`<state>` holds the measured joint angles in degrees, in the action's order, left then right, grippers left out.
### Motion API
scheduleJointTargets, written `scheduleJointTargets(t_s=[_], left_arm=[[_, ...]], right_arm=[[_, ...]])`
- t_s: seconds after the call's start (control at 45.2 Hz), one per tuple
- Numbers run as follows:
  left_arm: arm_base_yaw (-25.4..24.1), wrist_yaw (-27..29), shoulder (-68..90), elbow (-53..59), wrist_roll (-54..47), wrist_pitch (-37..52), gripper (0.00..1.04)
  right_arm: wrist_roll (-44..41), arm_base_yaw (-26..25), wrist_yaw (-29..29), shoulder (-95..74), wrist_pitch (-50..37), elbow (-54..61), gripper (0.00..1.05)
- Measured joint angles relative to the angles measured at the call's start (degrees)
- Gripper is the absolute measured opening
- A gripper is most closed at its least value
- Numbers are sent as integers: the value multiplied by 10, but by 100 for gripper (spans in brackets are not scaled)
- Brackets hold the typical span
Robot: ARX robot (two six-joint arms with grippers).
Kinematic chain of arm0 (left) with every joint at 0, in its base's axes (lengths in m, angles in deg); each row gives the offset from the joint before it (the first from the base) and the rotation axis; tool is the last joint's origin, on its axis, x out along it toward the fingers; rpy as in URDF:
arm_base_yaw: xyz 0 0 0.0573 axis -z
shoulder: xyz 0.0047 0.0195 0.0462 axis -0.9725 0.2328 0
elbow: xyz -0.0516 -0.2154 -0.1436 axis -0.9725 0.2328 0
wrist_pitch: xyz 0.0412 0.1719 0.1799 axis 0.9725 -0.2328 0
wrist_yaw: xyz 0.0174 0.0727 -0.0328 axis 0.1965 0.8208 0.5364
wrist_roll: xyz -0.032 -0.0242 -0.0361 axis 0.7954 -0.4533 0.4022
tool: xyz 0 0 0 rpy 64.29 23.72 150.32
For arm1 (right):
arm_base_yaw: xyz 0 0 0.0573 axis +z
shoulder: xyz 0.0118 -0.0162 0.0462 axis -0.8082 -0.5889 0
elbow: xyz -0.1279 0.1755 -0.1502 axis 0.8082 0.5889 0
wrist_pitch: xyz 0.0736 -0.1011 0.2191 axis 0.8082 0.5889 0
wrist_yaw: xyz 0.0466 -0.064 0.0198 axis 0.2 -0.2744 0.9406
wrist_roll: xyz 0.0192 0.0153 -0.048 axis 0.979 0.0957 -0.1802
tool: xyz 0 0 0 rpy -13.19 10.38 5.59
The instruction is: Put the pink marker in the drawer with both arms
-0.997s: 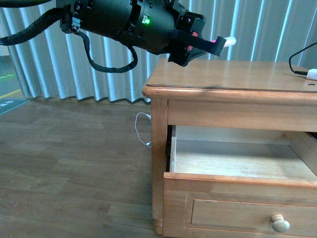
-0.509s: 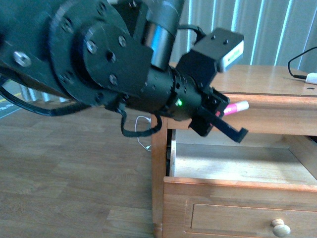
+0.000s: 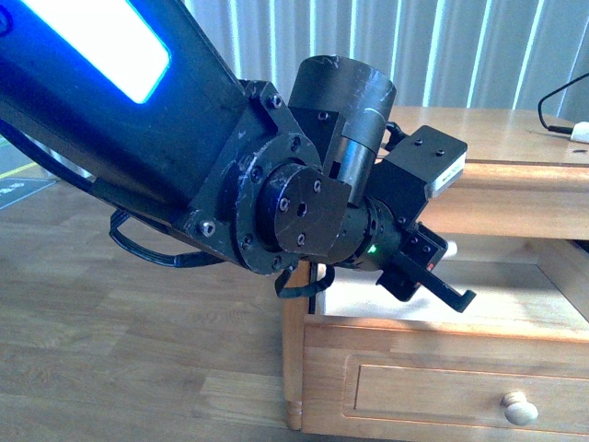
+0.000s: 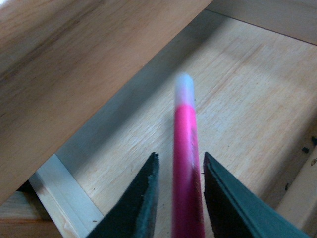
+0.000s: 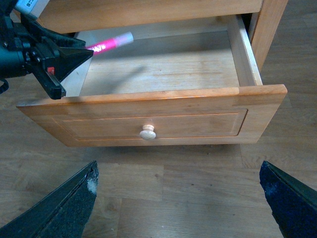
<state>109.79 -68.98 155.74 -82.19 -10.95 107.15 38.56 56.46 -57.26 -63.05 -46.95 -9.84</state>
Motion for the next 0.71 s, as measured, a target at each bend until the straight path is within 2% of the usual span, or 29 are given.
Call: scheduleJointTargets(t_s=[0.089, 0.244, 0.376, 0.443, 0.509, 0.598, 0.709], left_arm=[[2, 12, 1, 0, 7, 9, 46], [2, 53, -12, 12, 41, 13, 66], [-2, 88, -51, 54, 76, 32, 82], [-8, 103, -104, 103, 89, 58, 96], [-13, 104, -137, 131, 95, 71, 100], [-32, 110, -245, 222, 110, 109, 98], [-66, 120, -380, 335, 127, 102, 98]], right_arm=[[0, 0, 0, 0, 0, 0, 96], [0, 0, 0, 0, 0, 0, 96], [0, 0, 0, 0, 0, 0, 96], [0, 0, 0, 0, 0, 0, 96], [0, 0, 0, 0, 0, 0, 96], [0, 0, 0, 0, 0, 0, 96], [0, 0, 0, 0, 0, 0, 96]])
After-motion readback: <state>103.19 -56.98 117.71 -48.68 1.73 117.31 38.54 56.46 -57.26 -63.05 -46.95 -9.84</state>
